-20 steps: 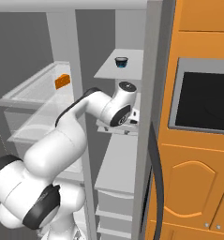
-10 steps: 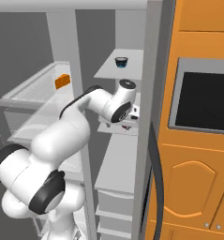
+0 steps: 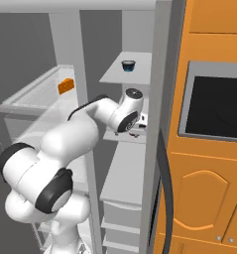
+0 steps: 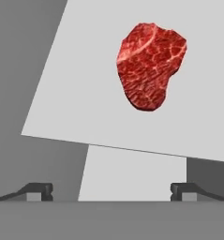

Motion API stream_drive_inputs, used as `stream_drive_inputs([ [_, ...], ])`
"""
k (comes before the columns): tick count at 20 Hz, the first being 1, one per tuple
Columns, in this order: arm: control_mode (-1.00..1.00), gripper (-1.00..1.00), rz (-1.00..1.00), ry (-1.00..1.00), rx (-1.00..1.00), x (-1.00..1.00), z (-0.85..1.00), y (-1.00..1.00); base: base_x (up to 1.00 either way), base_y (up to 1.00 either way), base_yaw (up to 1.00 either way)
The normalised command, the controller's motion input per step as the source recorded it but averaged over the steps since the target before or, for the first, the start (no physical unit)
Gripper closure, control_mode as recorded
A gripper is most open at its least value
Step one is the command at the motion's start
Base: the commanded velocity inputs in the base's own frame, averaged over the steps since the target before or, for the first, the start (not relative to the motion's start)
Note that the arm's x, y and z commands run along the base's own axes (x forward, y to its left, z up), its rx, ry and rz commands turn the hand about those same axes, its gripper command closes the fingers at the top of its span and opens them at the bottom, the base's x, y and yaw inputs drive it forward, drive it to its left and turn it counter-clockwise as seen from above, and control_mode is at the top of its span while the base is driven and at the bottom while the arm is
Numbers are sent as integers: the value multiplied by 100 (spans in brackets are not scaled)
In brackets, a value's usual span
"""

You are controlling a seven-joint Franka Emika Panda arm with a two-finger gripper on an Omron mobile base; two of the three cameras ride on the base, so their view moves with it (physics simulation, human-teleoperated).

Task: Pick up the frozen steak from the freezer, place it on any shelf in the fridge, and close the fridge and freezer doors when done.

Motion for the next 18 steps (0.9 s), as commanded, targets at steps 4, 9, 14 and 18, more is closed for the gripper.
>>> stream_drive_inputs([
  [4,-100,-100,0,-6,0,37,-31,0,0,0,0],
  [9,-100,-100,0,-7,0,44,-25,0,0,0,0],
  [14,-100,-100,0,-8,0,36,-16,-4,0,0,0],
  [18,-100,-100,0,-7,0,28,-7,-24,0,0,0],
])
